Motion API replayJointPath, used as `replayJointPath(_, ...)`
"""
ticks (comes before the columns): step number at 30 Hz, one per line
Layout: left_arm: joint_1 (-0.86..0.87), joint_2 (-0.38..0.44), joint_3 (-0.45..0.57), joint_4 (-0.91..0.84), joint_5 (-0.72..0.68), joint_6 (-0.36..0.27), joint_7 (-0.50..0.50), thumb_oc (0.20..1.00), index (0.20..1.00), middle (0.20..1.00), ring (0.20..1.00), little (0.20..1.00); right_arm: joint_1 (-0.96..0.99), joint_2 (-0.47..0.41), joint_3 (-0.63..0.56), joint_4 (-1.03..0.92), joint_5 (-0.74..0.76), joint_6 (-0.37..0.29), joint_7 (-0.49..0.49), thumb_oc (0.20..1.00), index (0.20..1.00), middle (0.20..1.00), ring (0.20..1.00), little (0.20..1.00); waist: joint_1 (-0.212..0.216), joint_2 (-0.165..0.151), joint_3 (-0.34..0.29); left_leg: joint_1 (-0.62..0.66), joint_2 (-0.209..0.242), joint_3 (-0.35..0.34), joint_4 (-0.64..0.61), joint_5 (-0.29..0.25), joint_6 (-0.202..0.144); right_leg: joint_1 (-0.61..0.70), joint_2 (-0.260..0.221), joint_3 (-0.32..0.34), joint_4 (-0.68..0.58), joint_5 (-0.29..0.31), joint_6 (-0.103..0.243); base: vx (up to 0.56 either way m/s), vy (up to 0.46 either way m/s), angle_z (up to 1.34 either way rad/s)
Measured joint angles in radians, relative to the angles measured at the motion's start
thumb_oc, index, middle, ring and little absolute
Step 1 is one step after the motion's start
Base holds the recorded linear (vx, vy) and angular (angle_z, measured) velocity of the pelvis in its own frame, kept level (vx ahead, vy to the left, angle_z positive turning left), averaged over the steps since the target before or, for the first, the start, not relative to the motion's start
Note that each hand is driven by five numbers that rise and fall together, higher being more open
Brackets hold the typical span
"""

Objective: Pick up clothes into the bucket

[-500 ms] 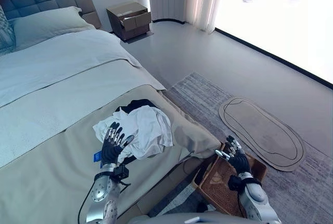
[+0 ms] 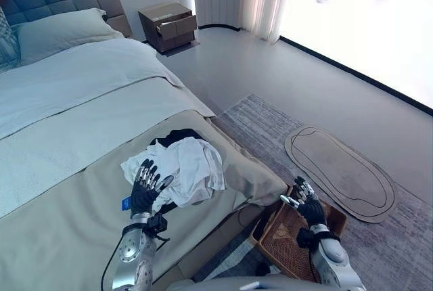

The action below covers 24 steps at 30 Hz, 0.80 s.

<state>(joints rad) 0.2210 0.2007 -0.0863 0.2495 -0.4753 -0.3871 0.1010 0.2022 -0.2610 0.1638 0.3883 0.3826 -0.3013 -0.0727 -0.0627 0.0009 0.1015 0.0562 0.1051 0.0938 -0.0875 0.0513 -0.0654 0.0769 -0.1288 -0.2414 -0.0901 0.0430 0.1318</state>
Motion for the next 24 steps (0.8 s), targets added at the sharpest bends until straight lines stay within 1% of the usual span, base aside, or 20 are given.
replayJointPath(1, 0.003, 0.011, 0.0, 0.002, 0.039, 0.0, 0.008, 1.0, 1.0, 1.0, 1.0, 1.0, 0.0, -0.003, -0.004, 0.0, 0.0, 0.0, -0.001, 1.0, 1.0, 1.0, 1.0, 1.0, 0.001, 0.0, 0.0, -0.002, -0.001, 0.0, 0.0, 0.0, 0.0, -0.002, -0.001, 0.0, 0.0, -0.001, 0.001, 0.03, 0.04, 0.0)
replayJointPath(4, 0.006, 0.018, 0.012, 0.005, 0.095, 0.001, 0.021, 1.0, 1.0, 1.0, 1.0, 1.0, -0.001, -0.012, -0.015, 0.0, -0.016, 0.0, -0.002, 1.0, 1.0, 1.0, 1.0, 1.0, 0.004, 0.002, 0.002, -0.014, -0.004, -0.002, 0.0, -0.004, 0.004, -0.003, -0.005, -0.004, 0.001, -0.002, 0.002, 0.06, 0.053, 0.06)
replayJointPath(6, 0.006, 0.025, 0.013, 0.005, 0.162, 0.001, 0.043, 1.0, 1.0, 1.0, 1.0, 1.0, 0.0, -0.026, -0.022, 0.0, -0.038, 0.0, -0.003, 1.0, 1.0, 1.0, 1.0, 1.0, 0.004, 0.005, 0.006, -0.019, -0.011, -0.015, 0.0, -0.004, 0.005, -0.002, -0.012, -0.017, 0.004, -0.005, 0.007, -0.01, 0.058, 0.16)
replayJointPath(9, 0.007, 0.036, 0.011, 0.006, 0.189, 0.001, 0.058, 1.0, 1.0, 1.0, 1.0, 1.0, -0.003, -0.034, -0.036, -0.008, -0.039, 0.0, -0.004, 1.0, 1.0, 1.0, 1.0, 1.0, 0.004, 0.011, 0.03, -0.037, -0.021, -0.024, 0.014, -0.003, 0.005, -0.027, -0.026, -0.022, 0.041, -0.02, 0.011, -0.08, 0.034, 0.12)
replayJointPath(11, -0.006, 0.054, 0.008, 0.006, 0.189, 0.0, 0.068, 1.0, 1.0, 1.0, 1.0, 1.0, -0.02, -0.038, -0.034, -0.014, -0.039, 0.0, -0.007, 1.0, 1.0, 1.0, 1.0, 1.0, 0.004, 0.012, 0.064, -0.078, -0.029, -0.03, 0.054, 0.003, 0.004, -0.067, -0.036, -0.023, 0.078, -0.023, 0.012, -0.2, 0.051, 0.09)
replayJointPath(12, -0.029, 0.065, 0.006, 0.006, 0.192, -0.001, 0.08, 1.0, 1.0, 1.0, 1.0, 1.0, -0.042, -0.041, -0.034, -0.02, -0.039, -0.001, -0.01, 1.0, 1.0, 1.0, 1.0, 1.0, 0.005, 0.013, 0.098, -0.117, -0.034, -0.038, 0.08, 0.003, 0.003, -0.103, -0.044, -0.024, 0.099, -0.024, 0.012, -0.16, 0.047, 0.09)
replayJointPath(13, -0.05, 0.071, 0.001, 0.007, 0.197, -0.001, 0.093, 1.0, 1.0, 1.0, 1.0, 1.0, -0.06, -0.043, -0.033, -0.023, -0.039, -0.001, -0.012, 1.0, 1.0, 1.0, 1.0, 1.0, 0.004, 0.013, 0.117, -0.144, -0.037, -0.042, 0.097, 0.003, 0.003, -0.129, -0.054, -0.025, 0.12, -0.027, 0.01, -0.15, 0.04, 0.1)
replayJointPath(14, -0.088, 0.085, -0.003, 0.008, 0.226, -0.001, 0.106, 1.0, 1.0, 1.0, 1.0, 1.0, -0.092, -0.05, -0.033, -0.024, -0.039, -0.002, -0.014, 1.0, 1.0, 1.0, 1.0, 1.0, 0.004, 0.014, 0.155, -0.185, -0.038, -0.043, 0.117, 0.003, 0.003, -0.173, -0.059, -0.023, 0.152, -0.03, 0.006, -0.16, 0.033, 0.07)
replayJointPath(15, -0.105, 0.092, -0.005, 0.008, 0.232, -0.001, 0.112, 1.0, 1.0, 1.0, 1.0, 1.0, -0.111, -0.051, -0.033, -0.025, -0.039, -0.002, -0.018, 1.0, 1.0, 1.0, 1.0, 1.0, 0.007, 0.013, 0.176, -0.199, -0.04, -0.043, 0.125, 0.004, 0.004, -0.19, -0.063, -0.022, 0.168, -0.031, 0.005, -0.19, 0.038, 0.05)
replayJointPath(16, -0.142, 0.113, -0.01, 0.008, 0.272, -0.002, 0.136, 1.0, 1.0, 1.0, 1.0, 1.0, -0.15, -0.056, -0.032, -0.027, -0.039, -0.006, -0.025, 1.0, 1.0, 1.0, 1.0, 1.0, 0.014, 0.007, 0.215, -0.244, -0.043, -0.043, 0.168, 0.002, 0.004, -0.24, -0.075, -0.015, 0.221, -0.045, 0.004, -0.13, 0.022, 0.01)
replayJointPath(17, -0.163, 0.125, -0.011, 0.007, 0.295, -0.002, 0.149, 1.0, 1.0, 1.0, 1.0, 1.0, -0.171, -0.058, -0.032, -0.029, -0.039, -0.008, -0.028, 1.0, 1.0, 1.0, 1.0, 1.0, 0.018, 0.003, 0.233, -0.274, -0.045, -0.043, 0.195, -0.003, 0.003, -0.275, -0.082, -0.01, 0.256, -0.054, 0.001, -0.13, 0.021, -0.04)
replayJointPath(18, -0.208, 0.143, -0.009, 0.01, 0.328, -0.001, 0.174, 1.0, 1.0, 1.0, 1.0, 1.0, -0.212, -0.066, -0.033, -0.032, -0.039, -0.011, -0.033, 1.0, 1.0, 1.0, 1.0, 1.0, 0.023, -0.001, 0.263, -0.325, -0.046, -0.042, 0.235, -0.026, 0.007, -0.336, -0.089, -0.001, 0.314, -0.078, -0.003, -0.1, 0.016, -0.02)
replayJointPath(19, -0.231, 0.153, -0.009, 0.009, 0.351, -0.001, 0.196, 1.0, 1.0, 1.0, 1.0, 1.0, -0.232, -0.072, -0.033, -0.036, -0.039, -0.012, -0.038, 1.0, 1.0, 1.0, 1.0, 1.0, 0.024, -0.002, 0.275, -0.363, -0.049, -0.044, 0.269, -0.027, 0.007, -0.374, -0.095, 0.007, 0.351, -0.083, -0.004, -0.1, 0.013, 0.02)
replayJointPath(20, -0.257, 0.166, -0.009, 0.009, 0.38, -0.001, 0.221, 1.0, 1.0, 1.0, 1.0, 1.0, -0.25, -0.082, -0.034, -0.041, -0.039, -0.017, -0.046, 1.0, 1.0, 1.0, 1.0, 1.0, 0.023, -0.005, 0.292, -0.41, -0.052, -0.047, 0.312, -0.041, 0.015, -0.424, -0.106, 0.014, 0.402, -0.1, -0.011, -0.06, 0.014, 0.09)
replayJointPath(21, -0.294, 0.177, -0.004, 0.01, 0.4, 0.001, 0.249, 1.0, 1.0, 1.0, 1.0, 1.0, -0.292, -0.087, -0.039, -0.042, -0.039, -0.02, -0.055, 1.0, 1.0, 1.0, 1.0, 1.0, 0.025, -0.007, 0.328, -0.44, -0.056, -0.049, 0.344, -0.05, 0.018, -0.459, -0.115, 0.016, 0.449, -0.112, -0.016, -0.06, 0.014, 0.13)
replayJointPath(22, -0.33, 0.182, 0.001, 0.009, 0.44, 0.004, 0.284, 1.0, 1.0, 1.0, 1.0, 1.0, -0.318, -0.086, -0.039, -0.049, -0.039, -0.023, -0.07, 1.0, 1.0, 1.0, 1.0, 1.0, 0.023, -0.01, 0.347, -0.483, -0.059, -0.055, 0.382, -0.06, 0.022, -0.504, -0.124, 0.022, 0.498, -0.127, -0.022, -0.04, 0.015, 0.11)
replayJointPath(24, -0.348, 0.191, 0.003, 0.011, 0.476, 0.006, 0.308, 1.0, 1.0, 1.0, 1.0, 1.0, -0.332, -0.085, -0.041, -0.065, -0.039, -0.029, -0.079, 1.0, 1.0, 1.0, 1.0, 1.0, 0.024, -0.012, 0.358, -0.527, -0.059, -0.063, 0.418, -0.074, 0.021, -0.549, -0.131, 0.027, 0.537, -0.151, -0.029, -0.02, 0.007, 0.08)
